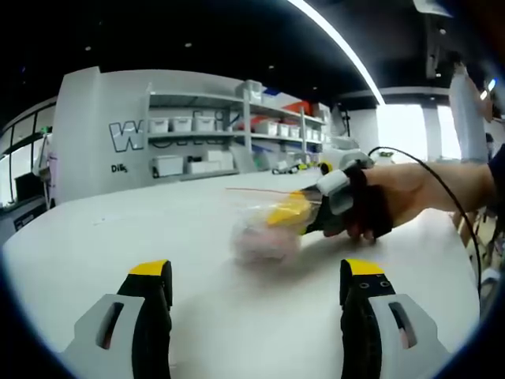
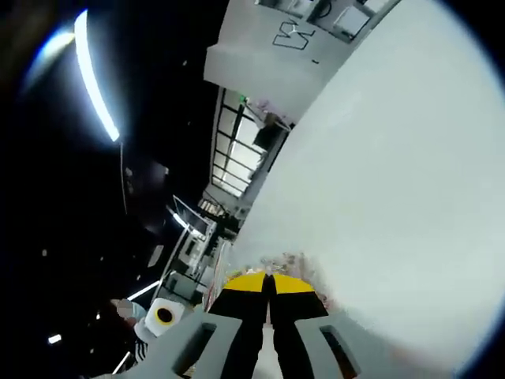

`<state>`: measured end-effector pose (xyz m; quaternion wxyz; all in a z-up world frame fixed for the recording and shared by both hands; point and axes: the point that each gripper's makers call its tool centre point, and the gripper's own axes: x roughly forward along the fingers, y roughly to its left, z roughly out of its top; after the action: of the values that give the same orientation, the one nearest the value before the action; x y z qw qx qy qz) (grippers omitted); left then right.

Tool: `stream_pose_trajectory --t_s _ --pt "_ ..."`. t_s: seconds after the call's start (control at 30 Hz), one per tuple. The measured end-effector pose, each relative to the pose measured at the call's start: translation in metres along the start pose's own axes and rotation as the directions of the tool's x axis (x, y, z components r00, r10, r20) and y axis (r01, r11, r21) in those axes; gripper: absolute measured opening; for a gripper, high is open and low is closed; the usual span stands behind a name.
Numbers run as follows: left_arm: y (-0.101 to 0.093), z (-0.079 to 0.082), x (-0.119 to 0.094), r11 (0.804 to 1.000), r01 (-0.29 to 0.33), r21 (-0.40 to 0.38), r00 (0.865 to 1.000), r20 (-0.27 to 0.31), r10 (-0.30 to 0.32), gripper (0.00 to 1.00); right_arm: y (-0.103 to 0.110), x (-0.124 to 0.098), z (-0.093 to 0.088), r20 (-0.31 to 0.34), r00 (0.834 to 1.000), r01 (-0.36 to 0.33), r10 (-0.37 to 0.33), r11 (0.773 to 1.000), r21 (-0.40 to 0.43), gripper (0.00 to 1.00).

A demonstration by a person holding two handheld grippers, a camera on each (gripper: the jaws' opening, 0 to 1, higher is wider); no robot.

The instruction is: Open the resealable bag by pulling the two sides of the seal apart until the entire bag opening is separated and visibly accessible.

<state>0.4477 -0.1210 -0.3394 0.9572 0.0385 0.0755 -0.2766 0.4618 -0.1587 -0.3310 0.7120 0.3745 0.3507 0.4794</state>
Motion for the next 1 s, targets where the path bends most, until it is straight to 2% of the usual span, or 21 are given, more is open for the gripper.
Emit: stream_pose_trajectory --t_s 0.57,0.87,1.0 --pt "-0.0023 0.0011 0.0009 1.0 0.014 0.002 1.0 0.006 -0.014 0.86 -0.0011 -0.0024 -0.0004 0.008 1.0 -0.007 0.007 0.998 0.066 0.0" --pt "-0.0036 0.0012 0.001 1.0 0.018 0.001 1.0 0.007 -0.018 0.86 -0.0003 -0.0037 -0.0022 0.033 0.999 -0.016 0.012 0.993 0.113 0.0" --pt "-0.0044 0.001 0.001 1.0 0.02 0.003 1.0 0.007 -0.021 0.86 0.0008 -0.0045 -0.0039 0.049 0.998 -0.035 0.026 0.985 0.171 0.0"
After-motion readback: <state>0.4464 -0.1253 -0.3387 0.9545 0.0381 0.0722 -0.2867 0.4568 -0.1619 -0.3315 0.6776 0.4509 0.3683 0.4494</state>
